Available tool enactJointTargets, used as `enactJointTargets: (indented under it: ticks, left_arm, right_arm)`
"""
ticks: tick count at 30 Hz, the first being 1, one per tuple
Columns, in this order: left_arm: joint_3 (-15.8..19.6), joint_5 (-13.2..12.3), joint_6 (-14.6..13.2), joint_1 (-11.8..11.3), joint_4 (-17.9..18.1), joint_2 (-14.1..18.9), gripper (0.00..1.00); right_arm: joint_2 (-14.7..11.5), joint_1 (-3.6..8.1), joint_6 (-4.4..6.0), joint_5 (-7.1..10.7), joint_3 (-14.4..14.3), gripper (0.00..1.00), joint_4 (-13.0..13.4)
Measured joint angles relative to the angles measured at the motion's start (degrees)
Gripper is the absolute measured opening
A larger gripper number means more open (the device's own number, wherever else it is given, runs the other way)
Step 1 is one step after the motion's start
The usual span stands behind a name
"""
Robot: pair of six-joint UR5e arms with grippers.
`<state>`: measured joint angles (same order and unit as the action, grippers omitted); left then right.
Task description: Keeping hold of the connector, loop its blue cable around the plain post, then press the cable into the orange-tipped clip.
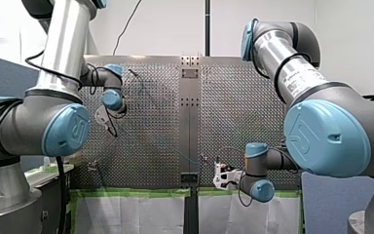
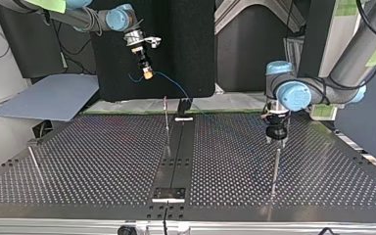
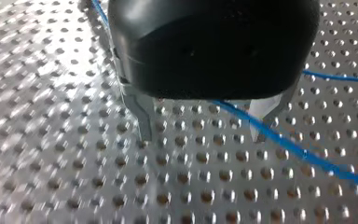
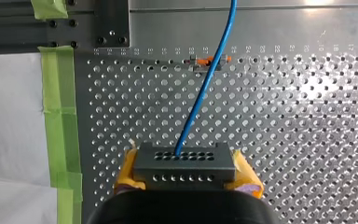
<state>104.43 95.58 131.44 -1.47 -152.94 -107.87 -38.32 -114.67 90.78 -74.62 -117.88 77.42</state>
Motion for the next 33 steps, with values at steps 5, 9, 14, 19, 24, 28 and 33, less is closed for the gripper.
enactJointTargets:
  ticks: [5,9,14,19,24,28,33]
  left_arm:
    - [2.1,-2.7,2.7,-2.4,2.6,0.1,1.00]
    - [2.5,-4.9,4.9,-3.3,4.7,0.3,1.00]
    - [2.7,-7.7,7.8,-4.0,5.5,1.0,1.00]
    - [3.2,-8.6,10.6,-4.8,5.5,2.4,1.00]
    - [3.8,-8.3,13.5,-5.5,5.5,3.5,1.00]
    - [4.3,-8.1,15.9,-6.2,5.6,3.7,1.00]
    - [4.5,-8.0,18.3,-6.7,5.9,3.8,1.00]
  right_arm:
    - [0.0,-0.19,0.00,-0.01,0.1,0.00,-0.1]
    - [0.1,-0.23,-0.05,-0.01,0.1,0.00,-0.1]
    - [0.1,-0.38,-0.12,-0.01,0.1,0.00,-0.1]
    - [0.2,-0.51,-0.12,-0.03,0.1,0.00,-0.1]
    - [0.2,-0.60,-0.17,-0.02,0.2,0.00,-0.1]
    - [0.2,-0.71,-0.16,-0.01,0.2,0.00,-0.1]
    - [0.3,-0.82,-0.15,-0.04,0.2,0.00,-0.1]
